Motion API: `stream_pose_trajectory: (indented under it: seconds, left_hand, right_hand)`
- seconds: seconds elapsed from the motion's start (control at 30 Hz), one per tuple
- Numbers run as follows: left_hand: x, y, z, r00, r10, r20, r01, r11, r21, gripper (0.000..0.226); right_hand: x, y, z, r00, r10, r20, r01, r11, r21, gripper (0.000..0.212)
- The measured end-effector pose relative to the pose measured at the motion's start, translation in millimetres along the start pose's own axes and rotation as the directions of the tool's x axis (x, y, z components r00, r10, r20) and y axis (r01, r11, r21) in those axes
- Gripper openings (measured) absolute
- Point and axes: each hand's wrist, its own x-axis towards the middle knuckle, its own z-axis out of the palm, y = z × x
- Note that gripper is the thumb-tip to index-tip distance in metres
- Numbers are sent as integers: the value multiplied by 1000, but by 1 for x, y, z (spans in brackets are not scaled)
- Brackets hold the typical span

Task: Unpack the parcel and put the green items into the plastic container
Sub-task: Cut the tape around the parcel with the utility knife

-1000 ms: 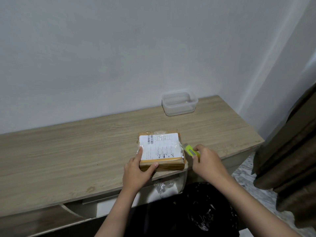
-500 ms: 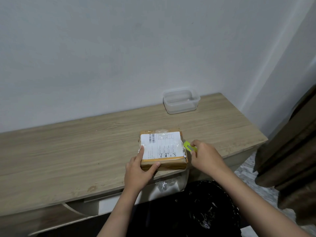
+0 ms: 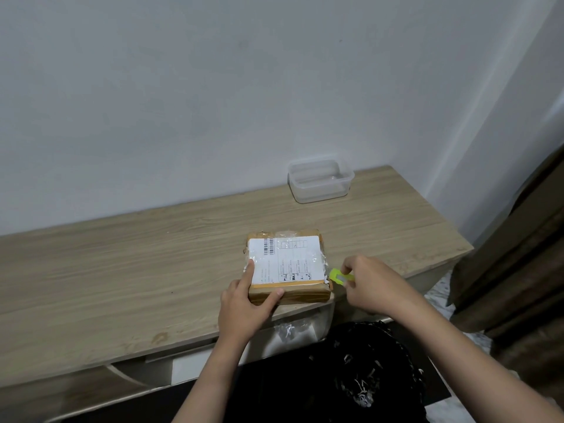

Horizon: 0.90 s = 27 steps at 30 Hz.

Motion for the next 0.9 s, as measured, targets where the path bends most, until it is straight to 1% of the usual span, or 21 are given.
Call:
stream_pose_trajectory:
  seconds: [0.13,0.23,0.3,0.4,0.43,0.47,0.53,0.6,0.63,0.67,0.73,0.8,0.87,0.9]
  left_hand:
    - [3,-4,-2,999,-4,44,6,999,-51,96]
    - [8,-6,-4,996,-4,88,11,997,-81,98]
    - [13,-8,-7,993,2,117,6,998,-69,93]
    - [23,-14,-16,990,4,143,-1,1000,-15,83]
    - [26,-15,-20,992,1,125,-2,1000,14,81]
    - [28,-15,-23,997,-1,78,-2,999,47,78]
    - [30,-13,-27,995,-43,-92,50,996,69,71]
    - [27,-8,-28,952,-130,-278,132,991,-11,71]
    - [23,-2,-27,930,-168,-327,152,986,-75,77]
    - [16,6,-23,921,-191,-338,153,979,-135,87]
    - [2,23,-8,946,-164,-281,112,975,-195,103]
    - [-11,38,11,980,-122,-158,93,979,-181,114]
    - [-16,45,26,990,-132,-54,122,979,-161,120]
    - [-16,45,30,990,-140,-33,133,978,-158,118]
  right_hand:
    - [-1,8,-6,1000,1,-11,0,999,46,21]
    - [0,15,-5,991,24,-131,-10,994,107,22]
    - [0,17,-2,978,40,-207,-7,987,160,22]
    - [0,17,5,959,59,-277,17,964,264,21]
    - [0,18,7,952,66,-298,26,955,296,21]
    - [0,18,9,945,72,-318,36,946,323,19]
    - [1,19,13,934,84,-346,60,921,385,17]
    - [1,17,17,937,103,-334,83,863,499,17]
    - [2,16,20,941,118,-316,85,823,562,20]
    - [2,14,23,943,134,-303,83,789,609,24]
    - [5,12,29,946,162,-279,67,746,662,30]
    - [8,9,33,956,172,-238,51,701,711,33]
    - [10,5,36,967,168,-194,41,644,764,35]
    - [10,3,36,971,163,-175,38,618,785,35]
